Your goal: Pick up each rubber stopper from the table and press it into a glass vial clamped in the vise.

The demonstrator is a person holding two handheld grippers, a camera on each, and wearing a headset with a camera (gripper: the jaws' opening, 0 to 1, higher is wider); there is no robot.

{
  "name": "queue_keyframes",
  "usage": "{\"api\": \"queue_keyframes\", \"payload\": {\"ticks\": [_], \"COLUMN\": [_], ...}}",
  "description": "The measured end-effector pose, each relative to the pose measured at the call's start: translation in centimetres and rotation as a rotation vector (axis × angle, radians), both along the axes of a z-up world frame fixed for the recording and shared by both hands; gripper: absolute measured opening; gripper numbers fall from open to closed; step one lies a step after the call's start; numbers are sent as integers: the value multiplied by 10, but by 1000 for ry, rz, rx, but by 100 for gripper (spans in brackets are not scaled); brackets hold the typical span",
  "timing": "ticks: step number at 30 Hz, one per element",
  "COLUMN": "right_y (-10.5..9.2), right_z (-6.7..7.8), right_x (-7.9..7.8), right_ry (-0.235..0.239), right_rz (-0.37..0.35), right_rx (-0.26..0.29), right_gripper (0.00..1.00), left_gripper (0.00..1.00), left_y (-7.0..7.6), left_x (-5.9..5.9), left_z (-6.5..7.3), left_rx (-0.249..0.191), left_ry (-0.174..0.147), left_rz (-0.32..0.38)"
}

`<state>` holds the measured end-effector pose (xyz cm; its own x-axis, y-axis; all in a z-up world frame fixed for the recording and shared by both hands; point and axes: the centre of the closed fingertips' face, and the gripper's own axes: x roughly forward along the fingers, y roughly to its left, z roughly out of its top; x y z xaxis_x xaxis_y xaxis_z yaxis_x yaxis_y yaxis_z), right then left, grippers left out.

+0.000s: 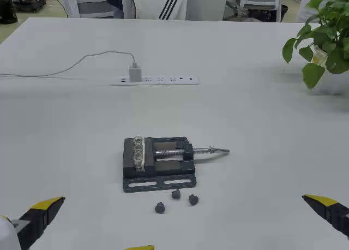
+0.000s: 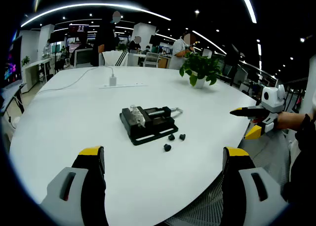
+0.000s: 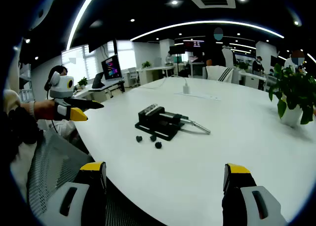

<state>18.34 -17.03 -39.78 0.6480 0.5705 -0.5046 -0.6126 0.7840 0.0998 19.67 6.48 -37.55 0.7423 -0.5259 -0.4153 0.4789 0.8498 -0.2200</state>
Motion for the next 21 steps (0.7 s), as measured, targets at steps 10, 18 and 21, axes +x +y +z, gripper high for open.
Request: {"api": "queue_keyframes", "payload": {"ticks": [10,18,21], "right_y": [1,1,1], "right_z": [1,0,-1], "right_x": [-1,-1,-1], "right_ry": [-8,-4,-2], "right_rz": [4,5,7], "right_rx": [-4,-5,-11], "right_gripper": [97,96,96], "left_gripper": [99,99,99], "left_y": [3,4,4], "left_x": [1,3,4], "left_z": [3,6,7], "left_rx": [2,4,4], "left_ry": [-10,-21,-27], "left_rz": [6,4,4]}}
